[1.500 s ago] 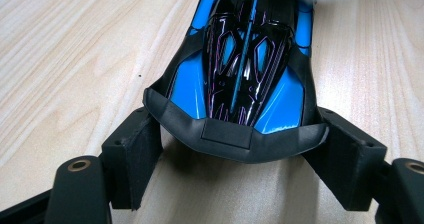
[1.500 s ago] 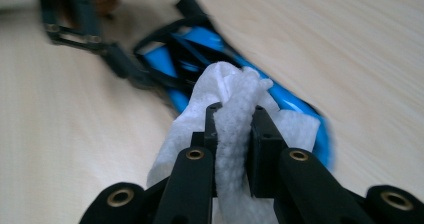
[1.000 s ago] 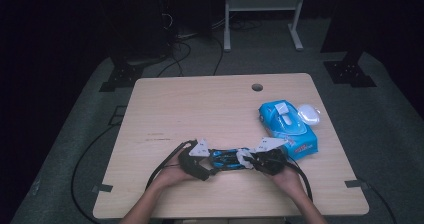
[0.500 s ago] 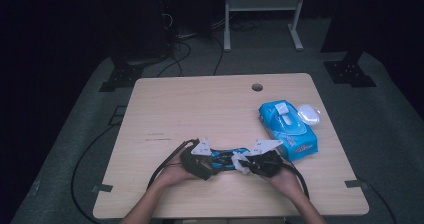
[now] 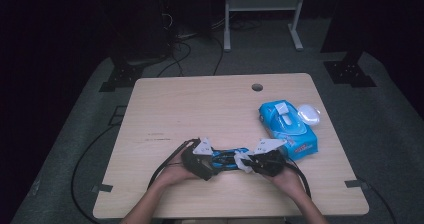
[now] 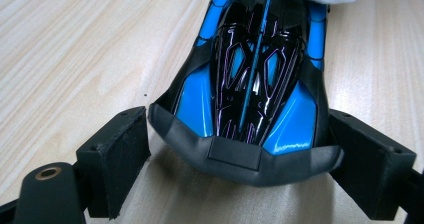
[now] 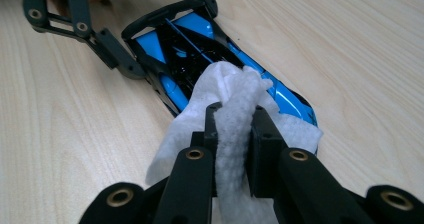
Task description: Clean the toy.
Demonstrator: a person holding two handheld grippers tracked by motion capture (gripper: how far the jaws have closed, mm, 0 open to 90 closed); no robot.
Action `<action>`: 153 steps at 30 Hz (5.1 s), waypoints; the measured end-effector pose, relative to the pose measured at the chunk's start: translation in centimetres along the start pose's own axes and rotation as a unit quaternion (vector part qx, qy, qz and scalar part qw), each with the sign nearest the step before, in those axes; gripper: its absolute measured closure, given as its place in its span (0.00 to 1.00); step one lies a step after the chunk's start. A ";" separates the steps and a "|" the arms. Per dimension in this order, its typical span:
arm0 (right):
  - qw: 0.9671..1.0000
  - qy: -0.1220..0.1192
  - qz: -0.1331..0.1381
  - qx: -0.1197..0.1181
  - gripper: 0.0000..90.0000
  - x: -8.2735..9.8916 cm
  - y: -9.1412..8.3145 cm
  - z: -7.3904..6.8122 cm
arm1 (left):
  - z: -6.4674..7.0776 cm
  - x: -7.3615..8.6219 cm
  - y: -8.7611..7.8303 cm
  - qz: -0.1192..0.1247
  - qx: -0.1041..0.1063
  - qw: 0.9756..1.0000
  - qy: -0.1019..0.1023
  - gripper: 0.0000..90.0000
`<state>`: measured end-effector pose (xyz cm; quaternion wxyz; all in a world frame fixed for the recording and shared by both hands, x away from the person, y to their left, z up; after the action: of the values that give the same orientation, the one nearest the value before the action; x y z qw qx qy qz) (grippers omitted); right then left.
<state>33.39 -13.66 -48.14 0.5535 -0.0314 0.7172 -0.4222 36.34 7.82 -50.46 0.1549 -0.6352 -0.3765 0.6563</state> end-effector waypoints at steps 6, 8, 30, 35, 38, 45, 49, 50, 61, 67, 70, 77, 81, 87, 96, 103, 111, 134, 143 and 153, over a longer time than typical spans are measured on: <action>1.000 0.006 0.004 -0.004 0.90 -0.1 0.2 -0.1 | 0.0 0.0 0.3 -0.001 0.008 1.000 -0.003 0.16; 1.000 0.002 0.006 -0.014 0.90 -0.3 0.6 -0.6 | 0.0 -0.3 0.3 0.006 0.008 1.000 -0.006 0.16; 1.000 0.009 0.005 -0.001 0.90 0.1 0.2 0.3 | 0.3 -0.3 0.3 0.009 0.009 1.000 0.002 0.21; 1.000 0.009 0.003 0.003 0.90 0.2 0.1 0.6 | 0.3 -0.2 0.2 0.002 0.013 1.000 0.004 0.22; 1.000 0.012 0.003 0.005 0.90 0.1 0.2 0.4 | 0.3 -0.1 0.3 0.000 0.013 1.000 0.005 0.22; 1.000 0.007 0.004 -0.005 0.90 0.0 0.3 0.2 | 0.3 -0.1 0.2 0.000 0.011 1.000 0.008 0.22; 0.999 0.006 -0.012 0.032 0.90 0.6 -0.1 1.5 | 0.3 -0.1 0.2 0.000 0.011 1.000 0.007 0.22; 0.999 0.016 -0.010 0.028 0.90 0.7 -0.2 1.5 | 0.3 -0.1 0.2 0.000 0.012 1.000 0.007 0.22; 1.000 -0.004 0.004 -0.011 0.90 -0.3 0.6 -0.3 | 0.3 0.0 0.0 -0.001 0.012 1.000 0.009 0.24; 0.999 0.025 -0.006 0.024 0.90 0.6 -0.1 1.6 | 0.3 0.0 0.1 -0.001 0.013 1.000 0.008 0.24; 1.000 0.020 0.015 -0.007 0.90 -0.4 0.6 0.2 | 0.3 0.0 0.1 0.001 0.013 1.000 0.007 0.24; 0.999 -0.014 0.017 -0.027 0.90 -2.5 2.4 -2.0 | 0.4 0.1 0.0 0.002 0.011 1.000 0.002 0.25; 0.999 -0.034 0.016 -0.039 0.90 -3.3 3.5 -3.2 | 0.4 0.0 0.1 0.001 0.010 1.000 0.005 0.25; 0.997 -0.049 0.012 -0.052 0.90 -4.0 4.8 -4.0 | 0.4 0.1 0.0 0.005 0.013 1.000 0.003 0.25; 0.998 -0.044 0.015 -0.048 0.91 -3.8 4.5 -4.0 | 0.4 0.0 0.1 0.000 0.012 1.000 0.007 0.25; 0.997 -0.061 0.001 -0.050 0.91 -4.4 5.0 -4.0 | 0.4 0.0 0.1 0.002 0.013 1.000 0.005 0.25; 0.999 -0.052 -0.002 0.002 0.91 -1.4 1.3 -1.4 | 0.4 0.2 -0.1 0.002 0.013 1.000 0.006 0.26; 0.999 0.020 -0.004 0.046 0.91 1.1 -0.3 2.5 | 0.4 0.4 -0.2 0.003 0.012 1.000 0.001 0.26; 1.000 -0.014 0.018 0.005 0.91 -0.7 1.1 -0.5 | 0.4 0.4 -0.3 0.003 0.012 1.000 -0.001 0.26; 0.999 0.031 0.026 0.032 0.91 -0.9 1.4 2.3 | 0.4 0.4 -0.2 0.005 0.013 1.000 -0.003 0.26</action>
<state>36.17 -13.58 -48.45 0.5422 0.0179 0.7207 -0.4316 35.86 8.13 -50.64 0.1588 -0.6329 -0.3655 0.6639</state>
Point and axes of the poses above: each handheld gripper's, and its own axes: y roughly forward along the jaws, x roughly out of its underside, z roughly to its right, the point moved 4 cm from there along y, roughly forward along the jaws, and after that the axes turned 2 degrees about y, right-handed, at the moved point
